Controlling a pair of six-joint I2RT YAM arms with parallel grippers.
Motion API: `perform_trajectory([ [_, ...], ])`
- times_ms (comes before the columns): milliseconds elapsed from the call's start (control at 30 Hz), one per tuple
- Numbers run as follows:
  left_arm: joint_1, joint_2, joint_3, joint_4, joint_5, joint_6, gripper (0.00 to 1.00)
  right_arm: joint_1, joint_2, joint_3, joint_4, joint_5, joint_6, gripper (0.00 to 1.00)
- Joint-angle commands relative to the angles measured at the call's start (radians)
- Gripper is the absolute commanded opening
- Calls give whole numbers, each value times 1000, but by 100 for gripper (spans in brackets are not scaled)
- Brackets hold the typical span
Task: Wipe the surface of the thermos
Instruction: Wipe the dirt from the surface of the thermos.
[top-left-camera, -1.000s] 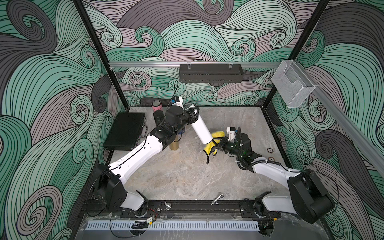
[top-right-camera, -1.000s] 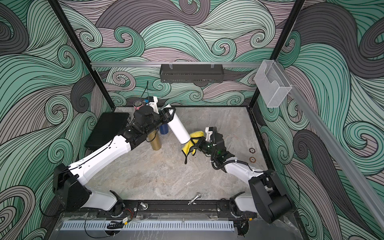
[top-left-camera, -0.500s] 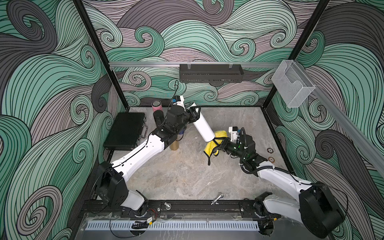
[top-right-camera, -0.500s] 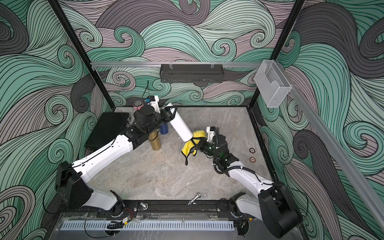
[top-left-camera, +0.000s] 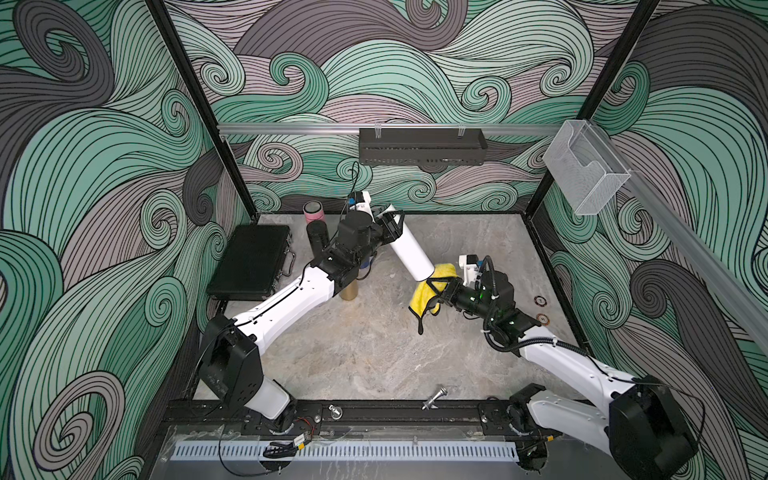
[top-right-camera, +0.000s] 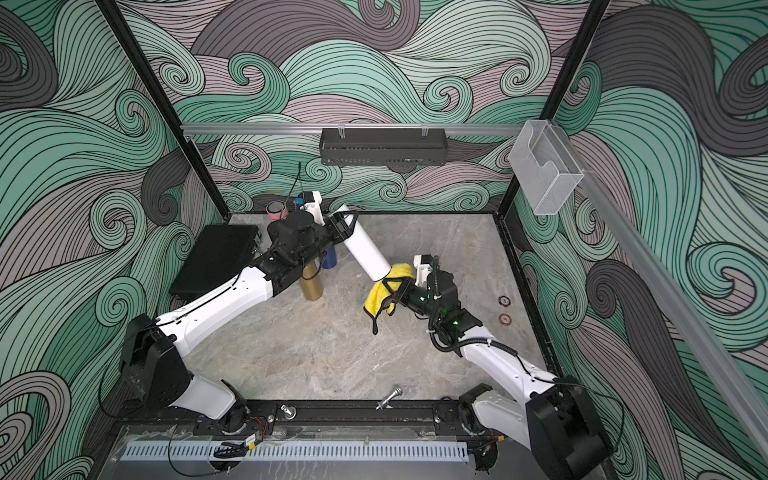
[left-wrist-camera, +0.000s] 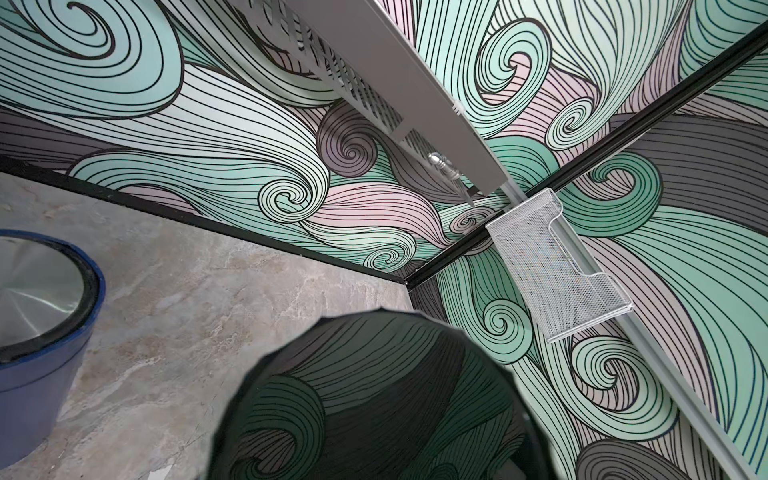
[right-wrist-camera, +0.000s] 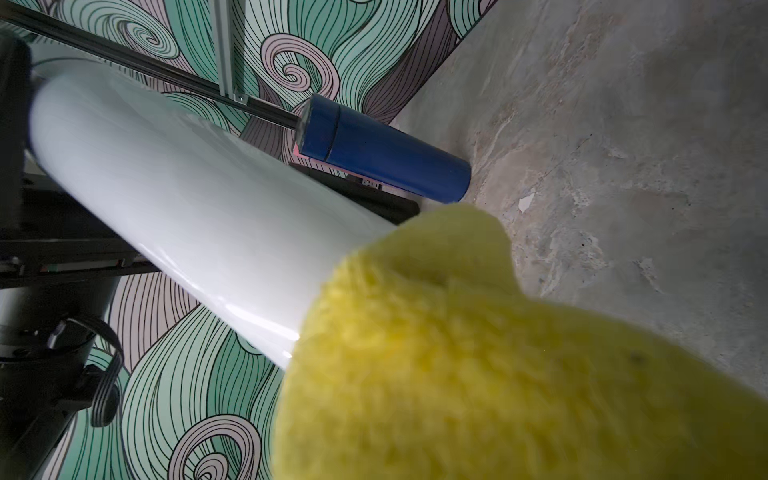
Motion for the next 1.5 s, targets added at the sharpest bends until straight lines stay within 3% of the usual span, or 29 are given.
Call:
perform_trajectory([
  [0, -15, 5, 22, 85, 44, -40, 0, 15, 30, 27, 63, -9, -26, 0],
  [167, -16, -3, 23, 80, 49, -33, 0, 17, 47, 23, 51, -9, -47, 0],
  [500, -16, -11, 2, 76, 57, -36, 0, 17, -115, 119, -191, 54, -188, 0],
  [867, -16, -18, 1, 89, 60, -34, 0, 28, 77, 58, 19, 6, -119, 0],
  [1300, -16, -12, 4, 76, 55, -32, 0, 66, -242, 70, -198, 114, -253, 0],
  [1467, -16, -11, 2, 83, 62, -41, 0, 101, -278, 103, -201, 157, -300, 0],
])
